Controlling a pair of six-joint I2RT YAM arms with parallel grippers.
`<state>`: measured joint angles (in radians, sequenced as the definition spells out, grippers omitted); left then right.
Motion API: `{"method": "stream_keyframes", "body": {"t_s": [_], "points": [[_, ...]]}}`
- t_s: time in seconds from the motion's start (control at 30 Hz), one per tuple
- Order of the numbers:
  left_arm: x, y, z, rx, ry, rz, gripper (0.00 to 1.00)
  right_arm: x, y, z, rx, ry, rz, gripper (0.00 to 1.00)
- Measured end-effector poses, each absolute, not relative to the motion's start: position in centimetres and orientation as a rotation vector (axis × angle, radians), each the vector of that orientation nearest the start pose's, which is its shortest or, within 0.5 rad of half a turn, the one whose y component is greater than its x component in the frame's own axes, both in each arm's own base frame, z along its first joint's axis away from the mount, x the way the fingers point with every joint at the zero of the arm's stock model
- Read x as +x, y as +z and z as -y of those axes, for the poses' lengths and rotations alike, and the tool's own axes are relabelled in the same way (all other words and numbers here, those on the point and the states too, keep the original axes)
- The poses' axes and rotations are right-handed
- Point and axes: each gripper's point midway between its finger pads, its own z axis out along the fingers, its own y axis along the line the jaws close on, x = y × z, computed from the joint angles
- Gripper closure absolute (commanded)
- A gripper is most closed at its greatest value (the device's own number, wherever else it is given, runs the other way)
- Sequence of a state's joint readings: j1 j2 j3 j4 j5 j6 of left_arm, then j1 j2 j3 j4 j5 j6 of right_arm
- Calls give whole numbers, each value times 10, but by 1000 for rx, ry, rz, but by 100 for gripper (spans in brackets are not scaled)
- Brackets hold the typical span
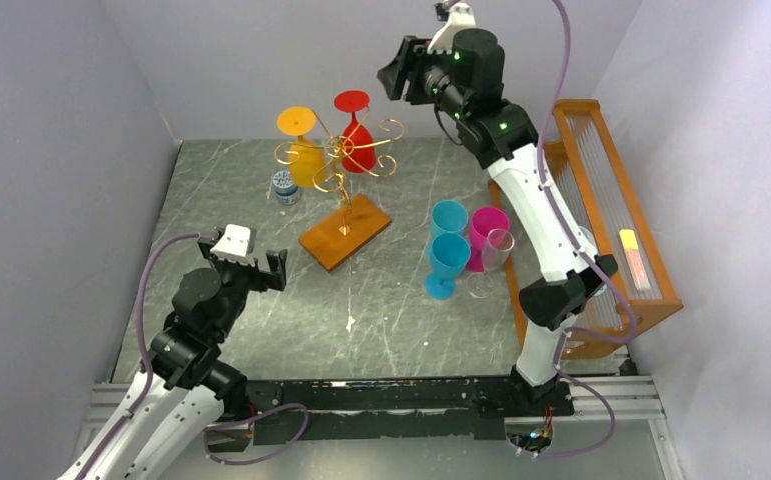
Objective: Take the wine glass off the wine glass rack
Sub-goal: Adjust the wine rack at the center of the board, then pick up the wine glass from the wine rack.
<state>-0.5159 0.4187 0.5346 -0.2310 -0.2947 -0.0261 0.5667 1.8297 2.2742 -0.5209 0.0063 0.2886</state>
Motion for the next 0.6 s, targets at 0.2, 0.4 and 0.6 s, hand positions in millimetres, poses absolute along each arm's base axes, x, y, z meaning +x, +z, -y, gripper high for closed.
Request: {"method": "stream_keyframes", "body": {"t_s": [0.2, 0.4, 0.6], "points": [[244, 242, 81, 186, -163, -1676, 3, 477, 455, -291, -172, 733, -1699, 37], [244, 242, 81, 182, -167, -1678, 3, 502, 413, -308, -168, 825, -1778, 37], [244, 241, 82, 183, -166, -1682, 3, 528, 381, -321, -194, 869, -1820, 37]]}}
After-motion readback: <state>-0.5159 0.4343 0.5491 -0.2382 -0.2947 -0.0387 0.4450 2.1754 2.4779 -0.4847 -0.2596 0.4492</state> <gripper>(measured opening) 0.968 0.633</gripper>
